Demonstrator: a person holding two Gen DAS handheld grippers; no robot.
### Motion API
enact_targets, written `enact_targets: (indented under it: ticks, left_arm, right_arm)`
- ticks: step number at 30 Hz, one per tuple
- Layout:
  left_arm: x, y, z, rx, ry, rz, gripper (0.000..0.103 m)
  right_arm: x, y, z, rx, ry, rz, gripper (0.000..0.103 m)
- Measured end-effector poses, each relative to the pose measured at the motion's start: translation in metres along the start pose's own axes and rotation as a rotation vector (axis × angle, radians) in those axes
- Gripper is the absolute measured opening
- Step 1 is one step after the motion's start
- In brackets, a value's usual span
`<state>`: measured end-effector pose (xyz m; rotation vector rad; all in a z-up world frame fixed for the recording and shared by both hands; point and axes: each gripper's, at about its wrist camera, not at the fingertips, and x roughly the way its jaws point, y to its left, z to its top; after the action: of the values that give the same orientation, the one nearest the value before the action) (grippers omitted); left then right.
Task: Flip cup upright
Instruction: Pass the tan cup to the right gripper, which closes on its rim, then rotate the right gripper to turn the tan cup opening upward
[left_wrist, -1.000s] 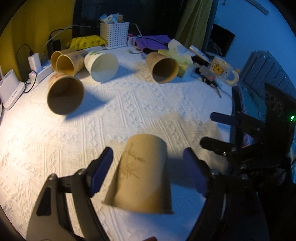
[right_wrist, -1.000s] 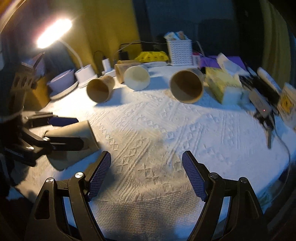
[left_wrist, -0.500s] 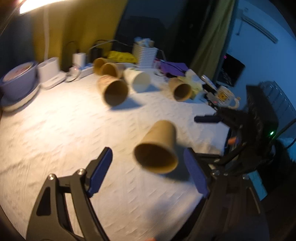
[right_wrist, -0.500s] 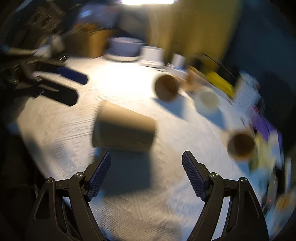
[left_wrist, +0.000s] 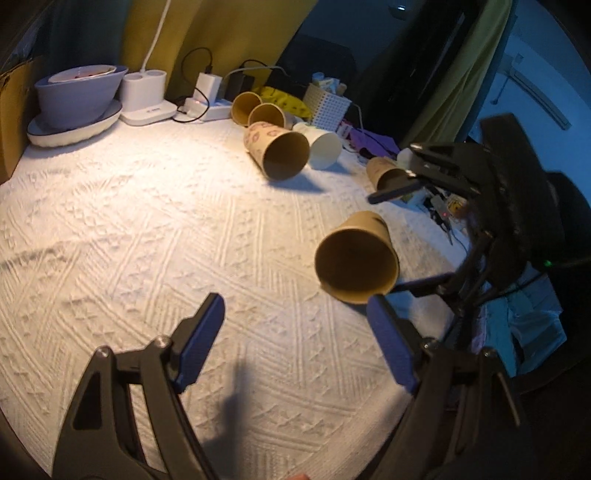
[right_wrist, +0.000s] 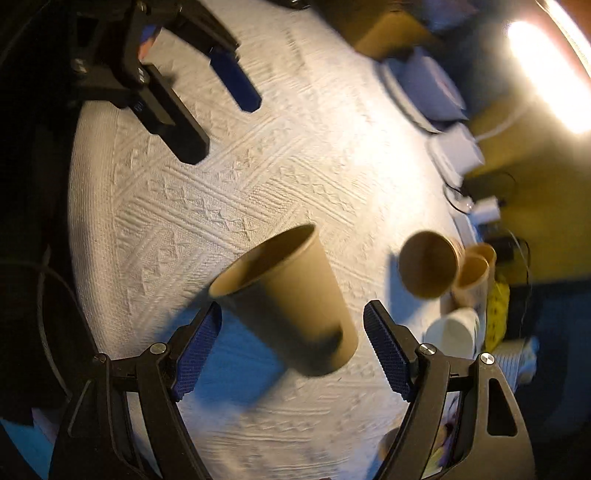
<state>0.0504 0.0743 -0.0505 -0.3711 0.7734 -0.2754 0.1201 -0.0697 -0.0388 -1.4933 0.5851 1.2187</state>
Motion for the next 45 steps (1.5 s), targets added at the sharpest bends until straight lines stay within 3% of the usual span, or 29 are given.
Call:
enact_targets:
  ticks: [12,22,32,45]
  left_arm:
    - [-0.007,0.011,-0.006,-0.013,0.018,-0.014,0.081]
    - [-0.01,0.013,-0.007,-0.024,0.02,-0.018,0.081]
    - [-0.011,0.008,0.0,-0.004,0.012,0.008,0.081]
    - [0.0,-0.008,0.008,0.024,0.006,0.058,0.081]
  right_arm:
    - [0.031,0.005,0.026,-0.183,0.152,0.104,0.082]
    - [0.037,-0.008,0.034,-0.15,0.159,0.111,0.075]
    - [0.015,-0.012,0.018,-0.004,0.044,0.088,0.075]
    - [-0.012,-0.037,-0.03,0.54,-0.278,0.075,0.075]
